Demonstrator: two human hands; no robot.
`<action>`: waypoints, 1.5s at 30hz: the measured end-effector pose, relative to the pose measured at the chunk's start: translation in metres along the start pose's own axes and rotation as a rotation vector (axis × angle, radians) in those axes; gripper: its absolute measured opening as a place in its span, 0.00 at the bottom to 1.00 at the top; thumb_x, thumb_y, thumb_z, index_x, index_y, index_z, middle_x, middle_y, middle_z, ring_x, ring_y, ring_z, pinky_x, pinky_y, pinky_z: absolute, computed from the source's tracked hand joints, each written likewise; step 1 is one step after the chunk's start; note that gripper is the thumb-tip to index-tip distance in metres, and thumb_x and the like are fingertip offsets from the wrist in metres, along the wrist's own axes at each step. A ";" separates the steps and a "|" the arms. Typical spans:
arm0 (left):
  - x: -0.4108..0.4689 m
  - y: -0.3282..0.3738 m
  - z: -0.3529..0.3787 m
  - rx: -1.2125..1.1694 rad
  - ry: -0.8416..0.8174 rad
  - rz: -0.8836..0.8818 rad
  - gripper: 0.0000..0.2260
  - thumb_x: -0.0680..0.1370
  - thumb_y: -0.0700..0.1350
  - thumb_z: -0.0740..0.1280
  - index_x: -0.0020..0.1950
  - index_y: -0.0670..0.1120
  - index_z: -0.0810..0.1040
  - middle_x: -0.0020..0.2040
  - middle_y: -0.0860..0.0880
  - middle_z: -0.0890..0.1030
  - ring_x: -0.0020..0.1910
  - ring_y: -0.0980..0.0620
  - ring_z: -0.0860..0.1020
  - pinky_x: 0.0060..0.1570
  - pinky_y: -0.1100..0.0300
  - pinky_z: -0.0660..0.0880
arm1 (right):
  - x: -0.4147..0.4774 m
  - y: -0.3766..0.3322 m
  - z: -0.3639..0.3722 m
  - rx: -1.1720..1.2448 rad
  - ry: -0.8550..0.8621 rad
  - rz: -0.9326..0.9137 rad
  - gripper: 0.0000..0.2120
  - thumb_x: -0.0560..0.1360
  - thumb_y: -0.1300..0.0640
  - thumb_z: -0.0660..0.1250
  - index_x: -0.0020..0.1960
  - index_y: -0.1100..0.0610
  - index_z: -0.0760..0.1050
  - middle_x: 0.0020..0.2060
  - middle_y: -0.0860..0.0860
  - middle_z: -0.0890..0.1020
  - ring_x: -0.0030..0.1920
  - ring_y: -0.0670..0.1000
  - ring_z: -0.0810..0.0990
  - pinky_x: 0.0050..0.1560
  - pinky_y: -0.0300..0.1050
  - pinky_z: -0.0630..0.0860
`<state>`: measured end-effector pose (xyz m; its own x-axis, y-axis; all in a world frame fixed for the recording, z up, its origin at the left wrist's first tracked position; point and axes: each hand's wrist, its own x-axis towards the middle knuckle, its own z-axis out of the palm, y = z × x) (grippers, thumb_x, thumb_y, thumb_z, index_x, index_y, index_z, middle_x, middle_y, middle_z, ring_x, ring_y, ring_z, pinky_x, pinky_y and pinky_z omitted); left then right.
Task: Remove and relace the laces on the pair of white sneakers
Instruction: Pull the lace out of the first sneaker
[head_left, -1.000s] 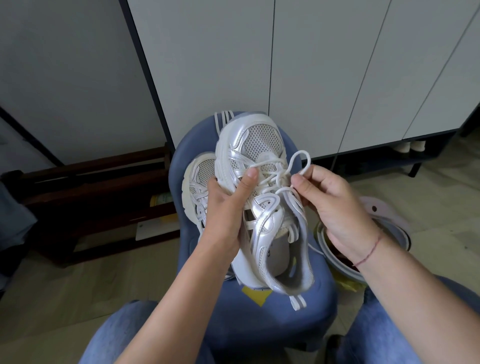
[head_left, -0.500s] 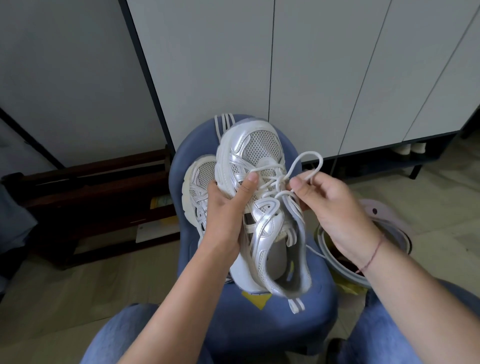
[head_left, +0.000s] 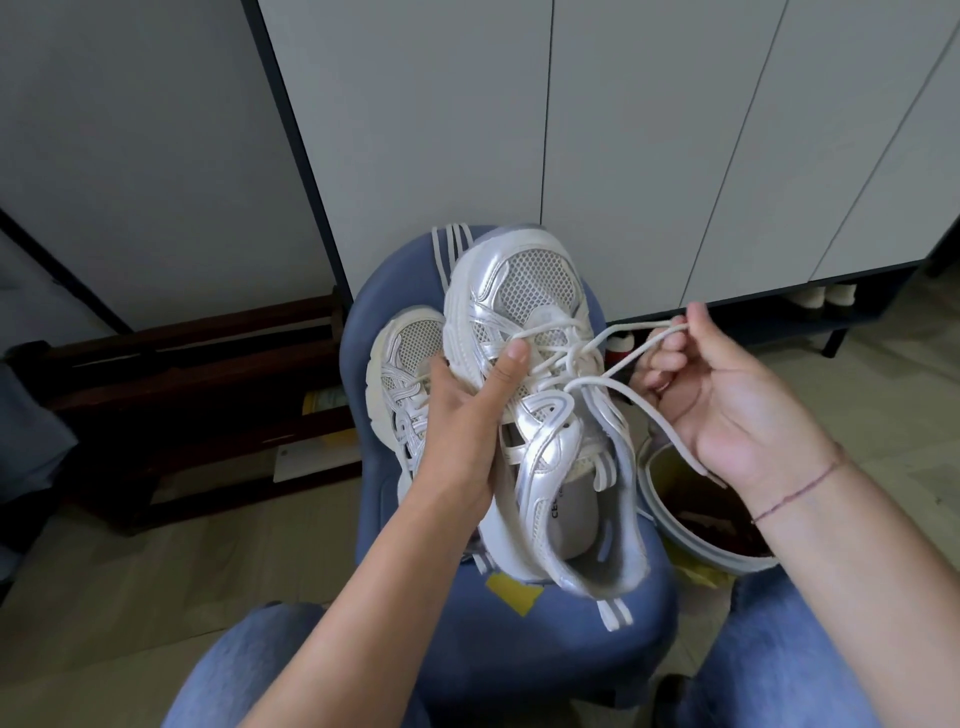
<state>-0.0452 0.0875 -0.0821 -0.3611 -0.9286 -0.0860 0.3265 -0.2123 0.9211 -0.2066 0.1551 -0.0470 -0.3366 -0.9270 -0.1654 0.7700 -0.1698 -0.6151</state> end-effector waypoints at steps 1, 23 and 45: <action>0.001 -0.001 -0.001 0.003 0.008 -0.016 0.38 0.67 0.54 0.79 0.72 0.48 0.64 0.63 0.47 0.81 0.59 0.46 0.82 0.62 0.42 0.76 | 0.000 0.004 -0.001 -0.093 0.008 0.001 0.11 0.74 0.50 0.63 0.38 0.56 0.73 0.27 0.47 0.74 0.26 0.42 0.71 0.29 0.33 0.72; 0.006 0.000 -0.008 -0.007 -0.038 -0.014 0.33 0.71 0.54 0.76 0.72 0.46 0.67 0.63 0.42 0.81 0.56 0.43 0.83 0.58 0.40 0.78 | -0.006 0.020 0.003 -0.241 -0.213 -0.074 0.11 0.74 0.54 0.60 0.34 0.56 0.71 0.29 0.49 0.71 0.31 0.45 0.69 0.39 0.37 0.68; 0.010 -0.002 -0.015 0.019 -0.064 0.015 0.32 0.70 0.53 0.75 0.69 0.44 0.69 0.61 0.41 0.82 0.56 0.42 0.83 0.58 0.40 0.78 | -0.005 0.023 0.001 -0.215 -0.143 0.035 0.13 0.77 0.52 0.59 0.36 0.56 0.68 0.27 0.47 0.69 0.27 0.44 0.67 0.32 0.35 0.71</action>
<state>-0.0366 0.0737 -0.0902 -0.4112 -0.9103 -0.0481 0.3156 -0.1917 0.9293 -0.1868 0.1559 -0.0592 -0.2200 -0.9715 -0.0879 0.6416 -0.0762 -0.7632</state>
